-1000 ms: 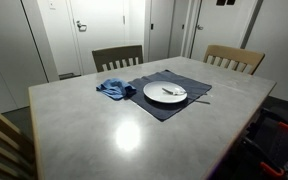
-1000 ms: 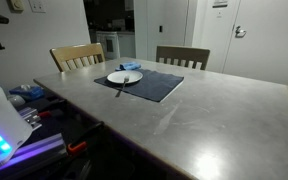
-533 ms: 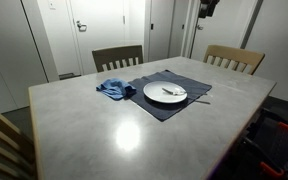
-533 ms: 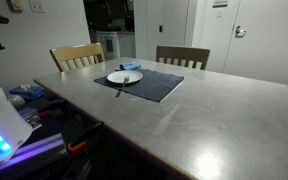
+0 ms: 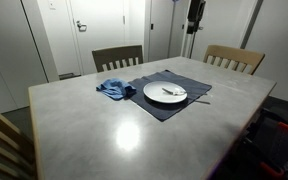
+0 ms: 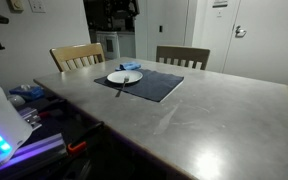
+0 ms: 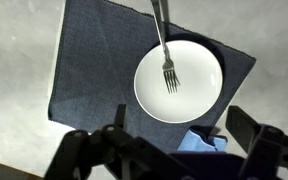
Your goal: Remove the fork from the plate and put it on the table
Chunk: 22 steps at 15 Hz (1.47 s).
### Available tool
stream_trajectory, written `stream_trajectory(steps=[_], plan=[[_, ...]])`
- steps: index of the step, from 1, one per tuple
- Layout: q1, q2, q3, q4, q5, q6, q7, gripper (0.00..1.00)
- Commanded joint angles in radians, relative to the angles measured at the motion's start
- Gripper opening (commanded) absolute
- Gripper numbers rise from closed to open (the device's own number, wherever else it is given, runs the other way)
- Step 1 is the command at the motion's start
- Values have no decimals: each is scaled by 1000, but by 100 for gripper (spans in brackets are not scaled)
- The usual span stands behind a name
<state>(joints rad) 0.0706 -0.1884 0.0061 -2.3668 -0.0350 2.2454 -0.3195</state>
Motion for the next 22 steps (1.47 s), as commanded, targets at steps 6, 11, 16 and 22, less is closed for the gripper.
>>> stream_trajectory(steps=[6,11,16,22], plan=[[16,88,13,7,51,47,-96,100],[26,79,25,10,42,39,-127,100],[27,152,53,76,-92,17,-102,100],[16,234,53,110,-219,36,-99,100]])
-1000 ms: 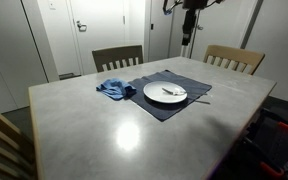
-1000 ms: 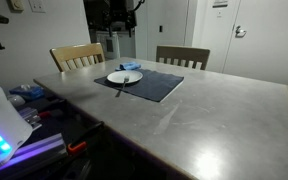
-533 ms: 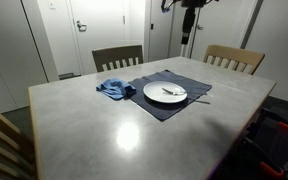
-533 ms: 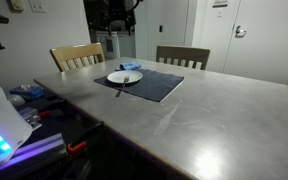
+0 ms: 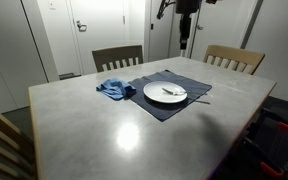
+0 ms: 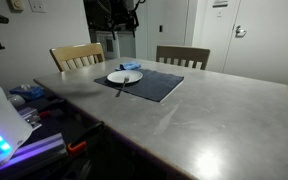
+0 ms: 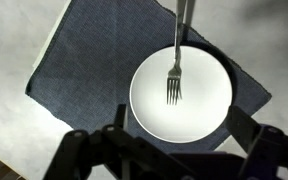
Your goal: Remove the fork from the plate and put it on the table
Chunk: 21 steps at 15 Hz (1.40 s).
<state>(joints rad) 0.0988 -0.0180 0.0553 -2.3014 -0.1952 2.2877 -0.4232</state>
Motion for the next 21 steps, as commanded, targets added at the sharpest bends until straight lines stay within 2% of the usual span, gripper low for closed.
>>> stream_trajectory(steps=[1,15,20,21], plan=[[-14,78,3,51,-75,-8,3,100],[-25,286,-5,206,-226,-7,-42,100],[-60,318,21,230,-139,22,-181,100],[-35,304,9,208,-179,7,-107,100]])
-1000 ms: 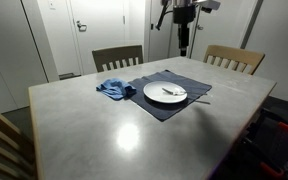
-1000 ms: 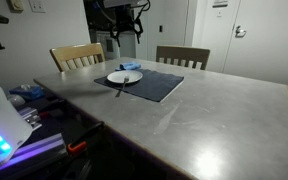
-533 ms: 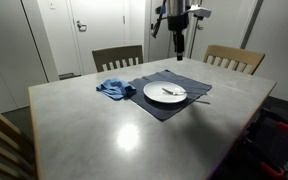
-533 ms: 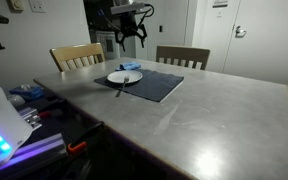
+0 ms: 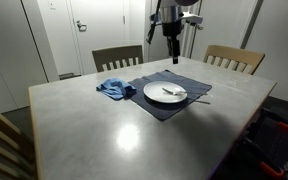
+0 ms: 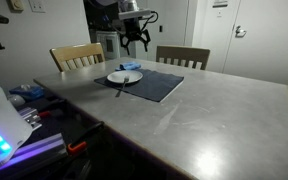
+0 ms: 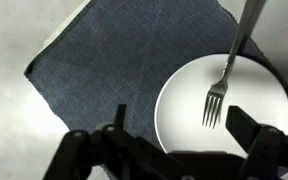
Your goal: Remove the fork from the plate and put it on the table
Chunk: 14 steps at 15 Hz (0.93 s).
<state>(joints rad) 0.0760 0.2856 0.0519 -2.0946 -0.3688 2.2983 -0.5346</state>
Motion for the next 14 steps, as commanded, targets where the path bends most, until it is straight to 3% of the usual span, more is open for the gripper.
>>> stream_trajectory(steps=[1,6,14], plan=[[-17,4,15,6,8,-2,-18,100],[-24,5,17,15,17,-1,-37,100],[6,-13,9,-51,-44,11,139,100]])
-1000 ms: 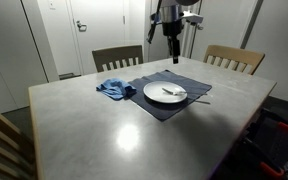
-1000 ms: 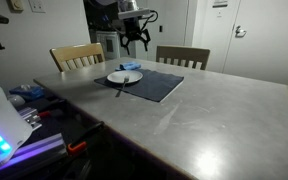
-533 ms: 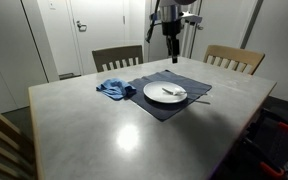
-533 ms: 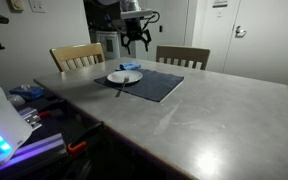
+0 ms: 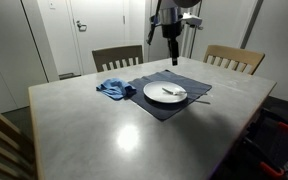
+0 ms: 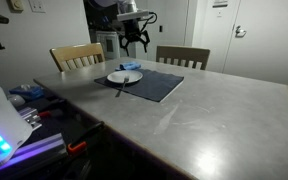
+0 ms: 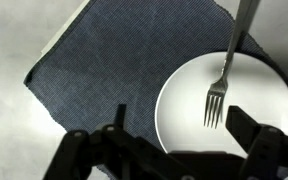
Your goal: Remove the fork from the plate and put it on the table
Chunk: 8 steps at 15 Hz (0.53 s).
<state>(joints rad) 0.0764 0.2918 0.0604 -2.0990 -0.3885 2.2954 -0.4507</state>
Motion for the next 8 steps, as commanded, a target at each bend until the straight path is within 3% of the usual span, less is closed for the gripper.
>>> stream_trajectory(steps=[1,8], plan=[[3,-19,2,-63,-21,29,61,100],[-41,-21,16,-195,44,202,-6,100]])
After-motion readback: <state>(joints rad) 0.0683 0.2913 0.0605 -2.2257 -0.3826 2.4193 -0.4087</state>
